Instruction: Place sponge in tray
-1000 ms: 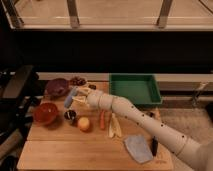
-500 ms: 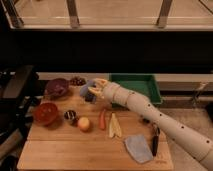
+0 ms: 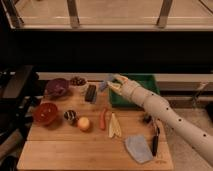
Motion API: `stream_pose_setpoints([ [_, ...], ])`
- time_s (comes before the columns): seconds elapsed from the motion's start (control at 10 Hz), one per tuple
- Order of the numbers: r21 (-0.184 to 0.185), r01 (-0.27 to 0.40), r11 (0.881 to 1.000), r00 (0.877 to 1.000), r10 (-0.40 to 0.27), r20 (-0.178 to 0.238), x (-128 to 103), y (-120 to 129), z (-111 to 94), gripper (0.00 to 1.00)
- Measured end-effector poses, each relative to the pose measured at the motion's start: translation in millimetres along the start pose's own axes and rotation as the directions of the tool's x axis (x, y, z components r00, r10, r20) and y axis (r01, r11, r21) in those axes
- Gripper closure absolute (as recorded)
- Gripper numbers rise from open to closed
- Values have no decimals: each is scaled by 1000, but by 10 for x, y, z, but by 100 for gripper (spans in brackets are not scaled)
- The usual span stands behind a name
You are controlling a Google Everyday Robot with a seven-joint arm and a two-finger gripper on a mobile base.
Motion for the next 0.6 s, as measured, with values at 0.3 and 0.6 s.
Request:
stream_pose_setpoints([
  [0.3,-1,0,1000,1000,0,0,3,5,1,100],
  [0.6,-4,0,1000,1000,0,1,1,24,23,100],
])
